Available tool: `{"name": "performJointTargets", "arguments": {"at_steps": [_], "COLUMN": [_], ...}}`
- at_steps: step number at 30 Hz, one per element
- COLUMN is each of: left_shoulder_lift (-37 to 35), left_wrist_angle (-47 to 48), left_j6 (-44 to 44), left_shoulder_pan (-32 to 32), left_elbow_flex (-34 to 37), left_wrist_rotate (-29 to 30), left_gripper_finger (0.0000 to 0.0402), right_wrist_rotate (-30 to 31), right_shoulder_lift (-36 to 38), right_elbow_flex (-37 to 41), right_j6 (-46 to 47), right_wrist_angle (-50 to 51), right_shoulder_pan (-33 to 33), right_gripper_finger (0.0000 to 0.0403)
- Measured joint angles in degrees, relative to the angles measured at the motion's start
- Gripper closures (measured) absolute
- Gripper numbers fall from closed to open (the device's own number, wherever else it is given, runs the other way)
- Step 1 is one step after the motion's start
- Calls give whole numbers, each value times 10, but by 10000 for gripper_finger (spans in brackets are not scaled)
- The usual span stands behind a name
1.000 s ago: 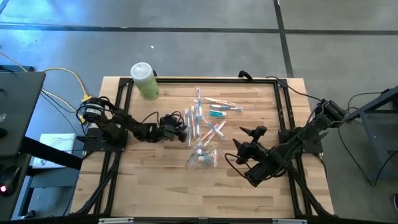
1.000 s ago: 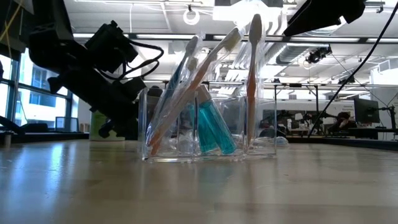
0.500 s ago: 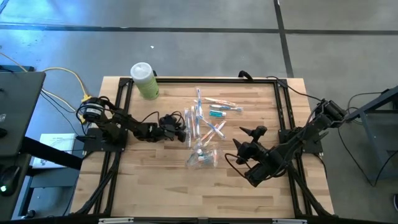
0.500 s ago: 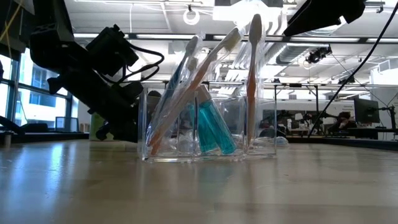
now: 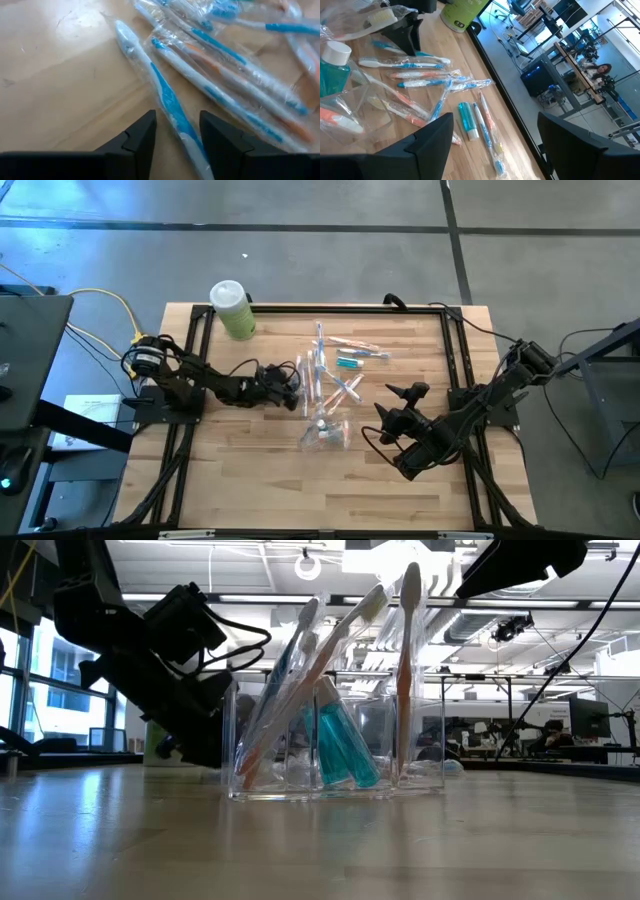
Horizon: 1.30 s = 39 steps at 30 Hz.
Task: Pick & Place toothbrushing station
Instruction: Put the blue toothbrush into the transparent organizer
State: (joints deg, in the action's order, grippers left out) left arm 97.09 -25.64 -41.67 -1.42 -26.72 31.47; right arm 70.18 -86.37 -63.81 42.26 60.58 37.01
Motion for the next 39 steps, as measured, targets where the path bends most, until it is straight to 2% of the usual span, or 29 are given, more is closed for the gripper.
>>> {"name": "performJointTargets", "arguments": {"at_steps": [10,15,20,22,30,33,35,36,39], "left_shoulder_lift": [1,2,-22,-49,-174,-204,-214,-217,-221], "left_wrist_angle": [18,20,33,27,7,-69,-160,-210,-359], "left_j6": [40,43,51,82,216,296,370,408,502], "left_shoulder_pan": [-29,-47,-92,-118,-252,-309,-343,-356,-382], "left_elbow_flex": [2,2,5,5,4,4,3,3,3], "left_wrist_rotate": [46,68,130,176,437,516,520,498,350], "left_gripper_finger": [382,387,387,387,387,387,387,387,387], "right_wrist_rotate": [-29,-30,-31,-30,-27,-25,-15,-9,6], "right_shoulder_lift": [0,0,0,0,0,0,0,0,0], "right_elbow_flex": [0,0,0,0,0,0,0,0,0], "right_j6": [0,0,-5,-5,-16,-28,-47,-58,-109], "right_wrist_angle": [0,0,0,0,-5,-16,-33,-46,-104], "right_shoulder_pan": [0,0,0,0,0,0,0,0,0], "right_gripper_finger": [121,121,121,121,121,121,121,121,121]}}
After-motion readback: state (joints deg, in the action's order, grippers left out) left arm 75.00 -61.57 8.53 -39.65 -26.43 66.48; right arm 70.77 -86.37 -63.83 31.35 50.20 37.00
